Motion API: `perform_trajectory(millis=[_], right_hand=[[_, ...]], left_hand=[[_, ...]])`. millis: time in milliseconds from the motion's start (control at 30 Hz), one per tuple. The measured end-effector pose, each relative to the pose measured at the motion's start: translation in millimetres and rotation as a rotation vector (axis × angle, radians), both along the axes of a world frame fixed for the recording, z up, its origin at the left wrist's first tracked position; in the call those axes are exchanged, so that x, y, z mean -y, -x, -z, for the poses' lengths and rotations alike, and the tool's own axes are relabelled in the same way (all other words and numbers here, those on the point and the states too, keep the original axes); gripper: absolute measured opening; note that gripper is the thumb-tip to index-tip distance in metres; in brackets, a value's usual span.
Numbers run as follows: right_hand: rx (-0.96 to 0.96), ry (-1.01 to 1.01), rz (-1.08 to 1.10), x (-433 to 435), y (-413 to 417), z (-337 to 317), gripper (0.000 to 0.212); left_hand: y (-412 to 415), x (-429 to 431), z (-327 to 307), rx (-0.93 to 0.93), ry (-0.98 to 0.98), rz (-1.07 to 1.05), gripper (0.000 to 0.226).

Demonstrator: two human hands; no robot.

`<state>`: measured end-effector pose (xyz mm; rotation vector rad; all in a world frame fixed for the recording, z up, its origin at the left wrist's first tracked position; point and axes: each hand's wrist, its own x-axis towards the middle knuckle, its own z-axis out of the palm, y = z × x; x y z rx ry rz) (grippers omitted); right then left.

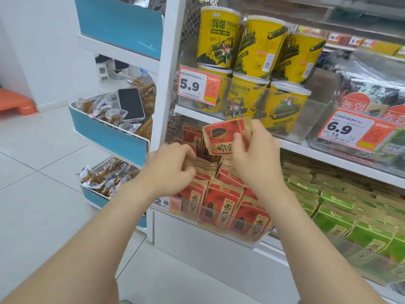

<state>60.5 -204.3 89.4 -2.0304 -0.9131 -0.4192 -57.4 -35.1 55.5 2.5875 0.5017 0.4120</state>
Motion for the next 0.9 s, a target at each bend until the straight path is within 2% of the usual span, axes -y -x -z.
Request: perform_trajectory(millis=[100,200,300,367,500,567,667,833,900], right_hand=[[0.155,0.257,-0.037,-22,-6,7,0.003],[0.279,0.52,0.021,-41,-21,14,0.006],[0.333,0.684,0.092,-56,-29,21,0.015],[0.303,0.775,0.054,-67,-35,25,0.026],[0.026,0.919,0.018,-85,-47,27,0.028],[-0.085,0.964,0.027,-90,-51,26,0.039],[-0.144,0.94,0.056,-97,-53,24,0.046],[-0.042,0.735,0.201,-111,-53,24,0.012],[-0.034,0.723,0.222,-117,-55,26,0.015]], left_hand=[[-3,-3,1,-0.061,-0.016,0.027,0.038],[-5,-6,2,-0.069,-0.006,0.046,0.039],[-8,-11,3,-0.054,0.007,0.053,0.035],[-9,-13,5,-0.033,0.001,0.06,0.033],[-11,-14,8,0.001,-0.034,0.072,0.033],[-11,-15,9,0.013,-0.049,0.07,0.033],[-10,-16,8,0.017,-0.063,0.06,0.034],[-9,-13,8,0.02,-0.079,0.059,0.034],[-9,-13,9,0.021,-0.081,0.055,0.034]])
